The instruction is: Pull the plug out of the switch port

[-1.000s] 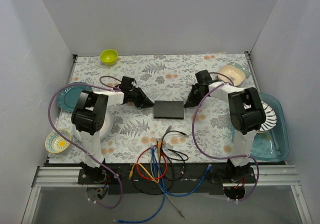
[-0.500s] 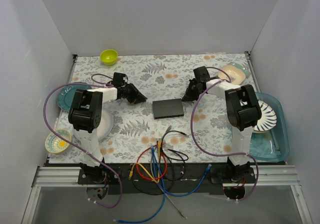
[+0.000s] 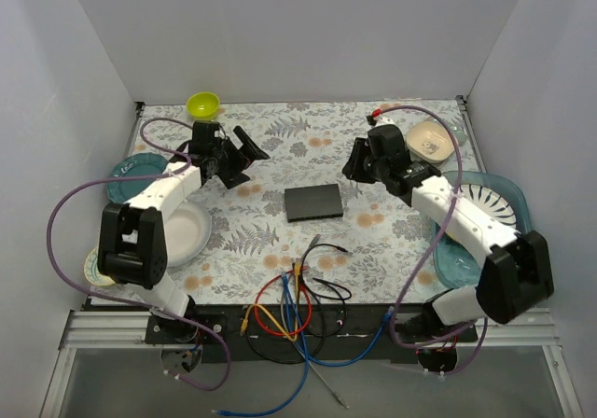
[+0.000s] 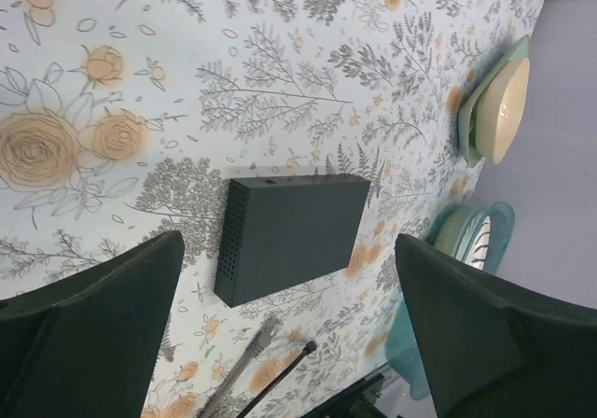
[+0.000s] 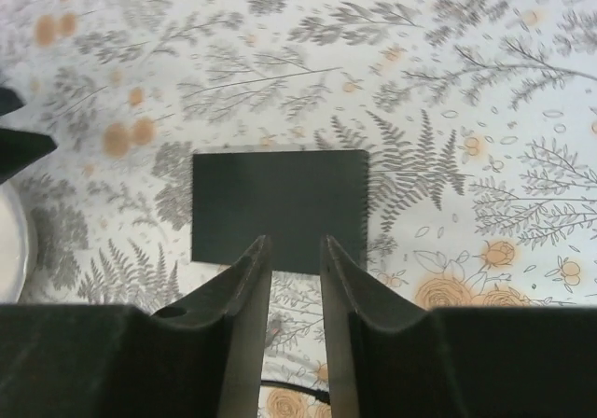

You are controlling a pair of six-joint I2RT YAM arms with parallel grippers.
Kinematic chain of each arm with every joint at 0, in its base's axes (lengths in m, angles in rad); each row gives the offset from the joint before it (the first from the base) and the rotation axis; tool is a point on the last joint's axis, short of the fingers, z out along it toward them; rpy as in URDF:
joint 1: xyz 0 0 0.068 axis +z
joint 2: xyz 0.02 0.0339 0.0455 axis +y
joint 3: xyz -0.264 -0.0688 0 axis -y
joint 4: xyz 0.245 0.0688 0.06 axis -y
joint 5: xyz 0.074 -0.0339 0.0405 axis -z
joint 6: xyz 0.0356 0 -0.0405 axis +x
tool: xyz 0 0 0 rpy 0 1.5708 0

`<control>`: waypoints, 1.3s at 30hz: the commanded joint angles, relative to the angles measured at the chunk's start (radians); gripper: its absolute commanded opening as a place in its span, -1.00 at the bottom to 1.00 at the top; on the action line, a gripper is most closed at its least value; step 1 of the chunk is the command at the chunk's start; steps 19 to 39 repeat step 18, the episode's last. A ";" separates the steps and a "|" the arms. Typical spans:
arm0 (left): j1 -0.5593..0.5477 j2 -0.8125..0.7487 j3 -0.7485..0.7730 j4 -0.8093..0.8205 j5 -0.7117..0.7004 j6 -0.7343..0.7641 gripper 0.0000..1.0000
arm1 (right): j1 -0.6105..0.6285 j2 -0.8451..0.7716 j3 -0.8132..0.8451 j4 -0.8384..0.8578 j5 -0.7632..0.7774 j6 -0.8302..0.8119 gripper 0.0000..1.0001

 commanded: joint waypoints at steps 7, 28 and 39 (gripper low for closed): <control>-0.098 -0.207 -0.131 -0.195 -0.173 0.050 0.96 | 0.191 -0.365 -0.252 0.098 0.249 -0.150 0.97; -0.161 -0.244 -0.174 -0.141 -0.195 0.037 0.96 | 0.225 -0.571 -0.372 0.140 0.300 -0.276 0.97; -0.161 -0.244 -0.174 -0.141 -0.195 0.037 0.96 | 0.225 -0.571 -0.372 0.140 0.300 -0.276 0.97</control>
